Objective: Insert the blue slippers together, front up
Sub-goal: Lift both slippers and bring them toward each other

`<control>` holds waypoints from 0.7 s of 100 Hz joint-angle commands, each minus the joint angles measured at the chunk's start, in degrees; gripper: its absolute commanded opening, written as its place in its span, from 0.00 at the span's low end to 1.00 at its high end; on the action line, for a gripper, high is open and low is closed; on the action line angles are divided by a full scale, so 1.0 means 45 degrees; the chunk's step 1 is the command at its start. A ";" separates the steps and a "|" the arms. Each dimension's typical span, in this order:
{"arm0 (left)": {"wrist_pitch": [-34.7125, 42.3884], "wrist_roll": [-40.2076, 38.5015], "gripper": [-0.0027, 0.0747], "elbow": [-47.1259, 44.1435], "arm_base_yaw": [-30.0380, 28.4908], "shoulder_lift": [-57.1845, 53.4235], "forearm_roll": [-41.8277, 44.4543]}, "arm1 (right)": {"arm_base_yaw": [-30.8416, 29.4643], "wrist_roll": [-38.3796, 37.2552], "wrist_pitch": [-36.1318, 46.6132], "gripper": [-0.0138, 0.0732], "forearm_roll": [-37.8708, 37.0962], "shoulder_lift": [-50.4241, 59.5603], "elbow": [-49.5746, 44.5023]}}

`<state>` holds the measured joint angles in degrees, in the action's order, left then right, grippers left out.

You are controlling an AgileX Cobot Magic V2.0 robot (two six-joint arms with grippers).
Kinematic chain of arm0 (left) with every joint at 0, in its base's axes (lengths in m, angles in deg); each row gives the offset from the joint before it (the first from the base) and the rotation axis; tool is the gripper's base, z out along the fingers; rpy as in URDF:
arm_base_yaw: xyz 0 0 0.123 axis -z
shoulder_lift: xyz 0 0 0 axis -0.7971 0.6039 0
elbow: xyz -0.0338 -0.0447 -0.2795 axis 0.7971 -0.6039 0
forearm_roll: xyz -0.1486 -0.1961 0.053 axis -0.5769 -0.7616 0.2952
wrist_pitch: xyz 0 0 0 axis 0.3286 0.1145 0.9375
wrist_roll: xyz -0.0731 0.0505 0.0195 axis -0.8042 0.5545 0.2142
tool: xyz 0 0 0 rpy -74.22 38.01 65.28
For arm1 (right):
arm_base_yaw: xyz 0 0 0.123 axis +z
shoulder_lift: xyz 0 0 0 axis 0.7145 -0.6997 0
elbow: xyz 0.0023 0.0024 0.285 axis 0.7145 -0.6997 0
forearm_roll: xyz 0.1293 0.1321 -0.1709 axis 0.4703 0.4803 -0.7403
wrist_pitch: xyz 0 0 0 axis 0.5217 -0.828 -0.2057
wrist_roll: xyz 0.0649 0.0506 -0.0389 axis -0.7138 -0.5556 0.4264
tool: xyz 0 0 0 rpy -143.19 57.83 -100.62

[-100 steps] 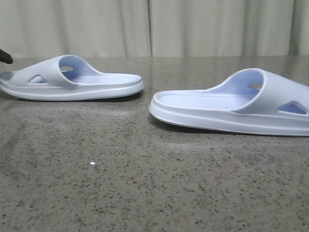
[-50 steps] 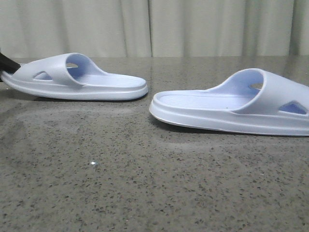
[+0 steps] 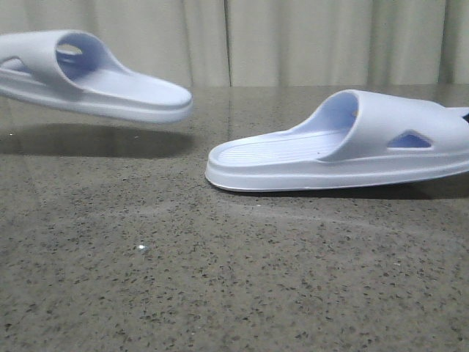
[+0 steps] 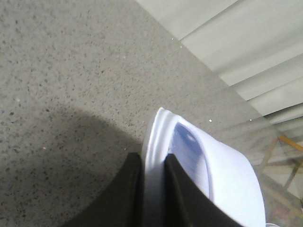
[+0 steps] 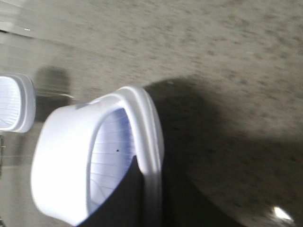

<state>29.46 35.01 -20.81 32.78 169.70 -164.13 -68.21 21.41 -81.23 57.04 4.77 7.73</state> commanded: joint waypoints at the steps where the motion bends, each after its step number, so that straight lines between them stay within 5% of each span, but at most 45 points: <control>1: -0.0806 -0.0470 0.05 0.0372 -0.0425 -0.1139 -0.0382 | -0.0046 0.0589 -0.1008 0.04 0.1602 0.0549 0.0251; 36: -0.1157 -0.1386 0.05 -0.0128 -0.0669 -0.2053 0.0232 | -0.0297 0.0611 -0.1734 0.04 0.3733 0.2425 0.0251; 70: -0.2788 -0.1145 0.05 -0.2288 -0.0669 -0.2053 -0.1742 | -0.0073 0.0805 -0.2136 0.04 0.4425 0.2217 0.0251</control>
<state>21.40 29.60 -30.69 29.84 162.09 -165.81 -68.97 23.47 -88.07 72.49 14.33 7.63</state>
